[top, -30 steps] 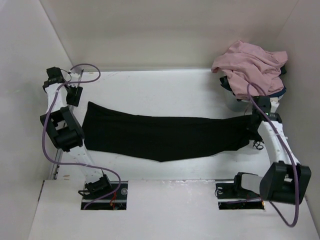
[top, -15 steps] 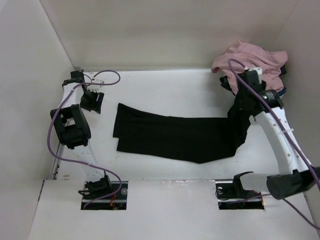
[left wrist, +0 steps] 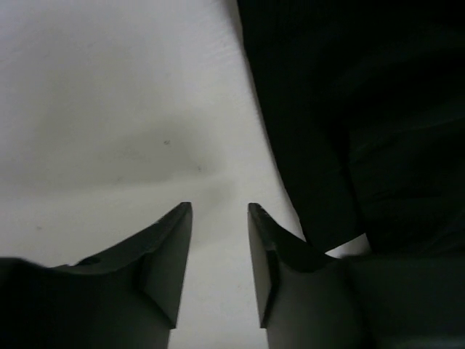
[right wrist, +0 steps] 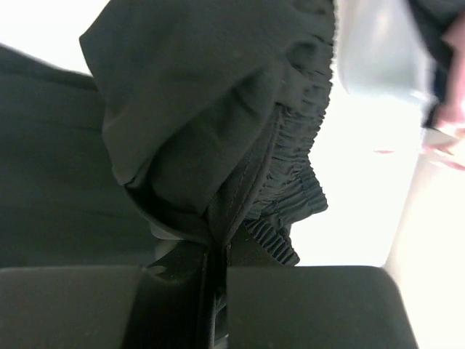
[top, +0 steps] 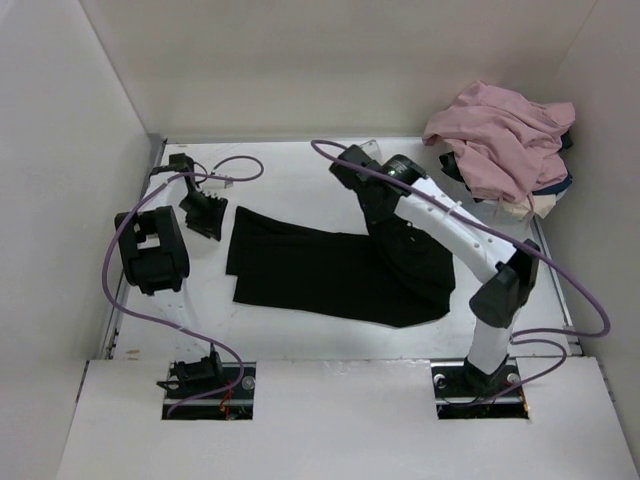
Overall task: Fold and stack the trousers
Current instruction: Fold the trousers
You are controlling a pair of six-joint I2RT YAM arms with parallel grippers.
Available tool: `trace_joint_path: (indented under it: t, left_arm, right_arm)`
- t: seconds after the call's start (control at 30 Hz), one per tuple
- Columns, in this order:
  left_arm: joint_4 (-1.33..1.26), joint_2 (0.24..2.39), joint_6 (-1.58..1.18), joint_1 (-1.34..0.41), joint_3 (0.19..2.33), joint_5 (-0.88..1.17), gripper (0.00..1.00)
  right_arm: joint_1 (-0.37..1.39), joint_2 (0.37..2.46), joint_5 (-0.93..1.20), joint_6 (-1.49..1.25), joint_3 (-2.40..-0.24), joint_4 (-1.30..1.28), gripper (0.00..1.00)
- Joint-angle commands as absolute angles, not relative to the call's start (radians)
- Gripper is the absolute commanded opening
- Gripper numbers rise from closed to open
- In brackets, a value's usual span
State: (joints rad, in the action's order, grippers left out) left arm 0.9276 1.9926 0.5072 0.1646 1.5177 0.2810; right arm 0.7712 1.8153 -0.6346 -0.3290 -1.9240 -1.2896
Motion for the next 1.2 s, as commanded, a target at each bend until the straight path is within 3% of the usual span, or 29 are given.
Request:
trace_joint_path:
  t: [0.0, 0.27, 0.7, 0.83, 0.87, 1.03, 1.17]
  left_arm:
    - [0.913, 2.017, 0.491, 0.165, 1.503, 0.319, 0.29]
    - [0.862, 2.036, 0.471, 0.16, 1.457, 0.36, 0.18]
    - [0.851, 2.042, 0.465, 0.163, 1.443, 0.393, 0.17]
    - [0.845, 2.046, 0.445, 0.179, 1.456, 0.393, 0.21]
    - [0.842, 2.046, 0.434, 0.189, 1.46, 0.393, 0.23]
    - [0.851, 2.049, 0.413, 0.255, 1.517, 0.393, 0.3]
    - [0.876, 2.039, 0.413, 0.295, 1.563, 0.382, 0.35]
  right_arm:
    - [0.821, 1.83, -0.62, -0.373, -2.054, -1.338, 0.0]
    - [0.93, 1.93, -0.543, -0.452, -2.14, -1.368, 0.0]
    - [0.989, 2.074, -0.5, -0.465, -2.306, -1.261, 0.03]
    - [1.016, 2.111, -0.422, -0.422, -2.303, -1.152, 0.18]
    - [1.031, 2.118, -0.379, -0.388, -2.303, -1.11, 0.27]
    - [1.096, 2.105, -0.223, -0.267, -2.275, -0.953, 0.5]
    - [1.101, 2.014, -0.179, -0.242, -2.171, -0.868, 0.56]
